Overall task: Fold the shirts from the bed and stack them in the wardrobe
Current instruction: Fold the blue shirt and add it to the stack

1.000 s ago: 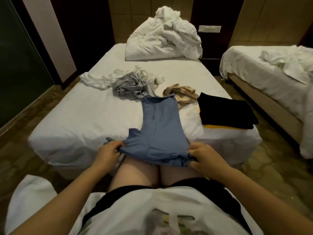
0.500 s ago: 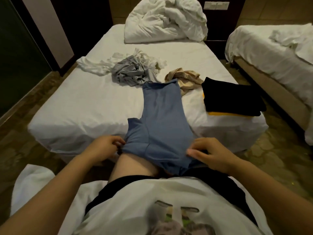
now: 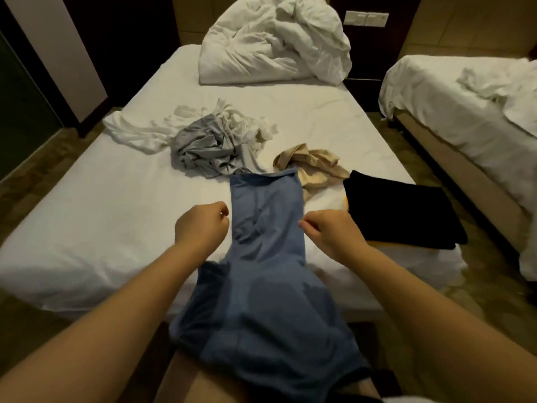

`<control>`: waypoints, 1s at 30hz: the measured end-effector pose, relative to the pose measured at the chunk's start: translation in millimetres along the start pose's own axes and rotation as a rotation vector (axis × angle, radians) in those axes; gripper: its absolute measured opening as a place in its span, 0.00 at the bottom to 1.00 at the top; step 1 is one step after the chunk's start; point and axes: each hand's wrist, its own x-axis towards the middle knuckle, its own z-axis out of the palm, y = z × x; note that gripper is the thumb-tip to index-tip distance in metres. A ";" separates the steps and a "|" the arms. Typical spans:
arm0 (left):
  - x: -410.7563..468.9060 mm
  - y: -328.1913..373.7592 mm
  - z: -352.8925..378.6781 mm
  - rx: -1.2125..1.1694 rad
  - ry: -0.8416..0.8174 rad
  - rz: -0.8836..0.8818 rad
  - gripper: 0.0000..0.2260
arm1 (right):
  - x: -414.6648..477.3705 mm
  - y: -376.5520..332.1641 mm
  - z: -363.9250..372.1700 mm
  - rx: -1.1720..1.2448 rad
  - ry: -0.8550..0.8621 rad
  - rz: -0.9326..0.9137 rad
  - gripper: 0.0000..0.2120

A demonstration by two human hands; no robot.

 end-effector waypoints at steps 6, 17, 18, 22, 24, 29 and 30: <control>87.8 3.3 50.0 -0.013 -0.010 0.048 0.13 | 86.5 41.3 31.2 -0.047 -0.076 0.110 0.13; 233.5 -39.1 152.2 -0.493 -0.117 -0.211 0.22 | 223.2 114.3 109.7 0.239 -0.087 0.434 0.17; 240.9 -38.7 158.0 -0.531 -0.119 -0.215 0.23 | 228.3 118.2 115.8 0.223 -0.098 0.423 0.18; 260.3 -39.3 168.5 -0.588 -0.165 -0.209 0.13 | 233.3 131.6 135.4 0.295 -0.082 0.361 0.12; 261.9 -43.2 166.5 -0.709 -0.150 -0.208 0.08 | 230.6 133.8 136.6 0.441 -0.023 0.351 0.11; 240.4 -46.7 149.3 -1.025 -0.124 -0.194 0.12 | 209.6 131.2 123.8 0.501 -0.032 0.168 0.13; 234.5 -46.0 147.0 -1.034 -0.112 -0.170 0.13 | 204.7 131.2 121.9 0.417 -0.042 0.101 0.14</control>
